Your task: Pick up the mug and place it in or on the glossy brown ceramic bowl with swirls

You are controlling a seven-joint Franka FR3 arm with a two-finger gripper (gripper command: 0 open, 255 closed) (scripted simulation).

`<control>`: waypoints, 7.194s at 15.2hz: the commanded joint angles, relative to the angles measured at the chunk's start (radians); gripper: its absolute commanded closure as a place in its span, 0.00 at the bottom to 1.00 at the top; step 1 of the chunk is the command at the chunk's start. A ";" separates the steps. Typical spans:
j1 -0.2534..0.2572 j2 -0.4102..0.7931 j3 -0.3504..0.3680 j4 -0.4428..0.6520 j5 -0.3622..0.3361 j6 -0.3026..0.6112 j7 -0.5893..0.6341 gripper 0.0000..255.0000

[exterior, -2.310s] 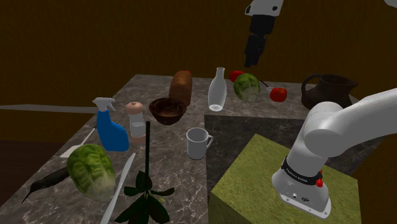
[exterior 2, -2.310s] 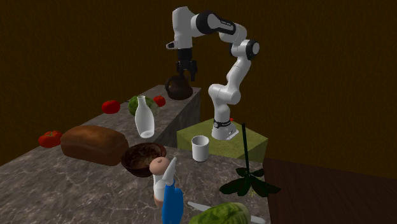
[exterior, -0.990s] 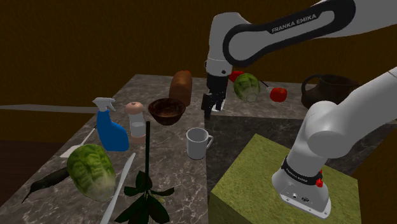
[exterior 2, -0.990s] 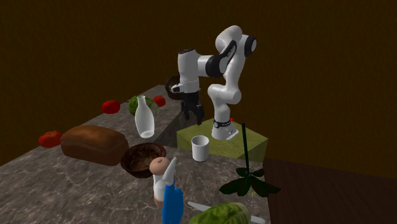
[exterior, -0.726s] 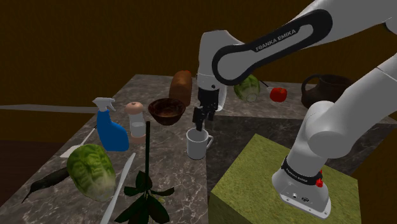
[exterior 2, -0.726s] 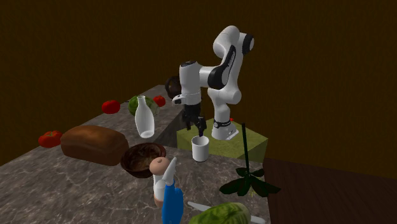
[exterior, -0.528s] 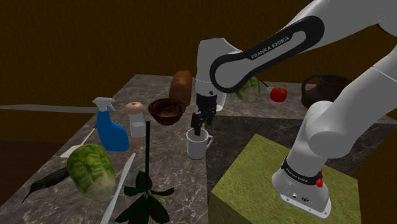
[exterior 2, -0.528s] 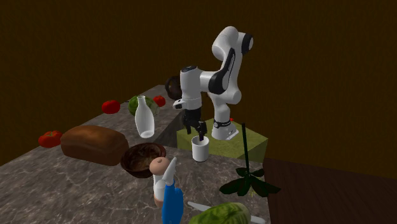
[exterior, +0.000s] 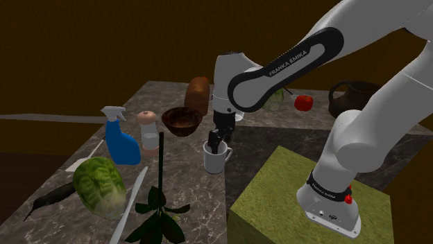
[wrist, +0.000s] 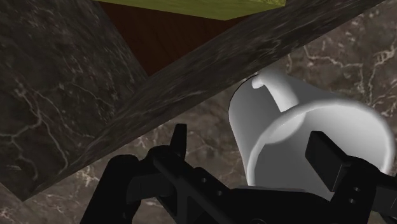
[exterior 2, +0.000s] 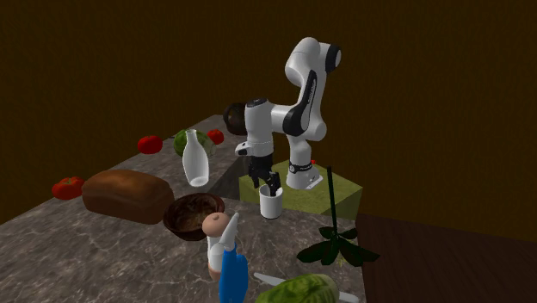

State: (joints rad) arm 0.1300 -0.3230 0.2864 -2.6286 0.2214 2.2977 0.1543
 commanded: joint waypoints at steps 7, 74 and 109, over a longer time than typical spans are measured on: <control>0.000 0.001 0.000 -0.001 0.000 0.002 0.000 1.00; -0.126 0.513 -0.158 0.996 -0.174 -0.504 -0.134 1.00; -0.130 0.518 -0.161 0.996 -0.175 -0.499 -0.140 0.00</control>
State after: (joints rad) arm 0.0004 0.1953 0.1258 -1.6330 0.0468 1.7986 0.0143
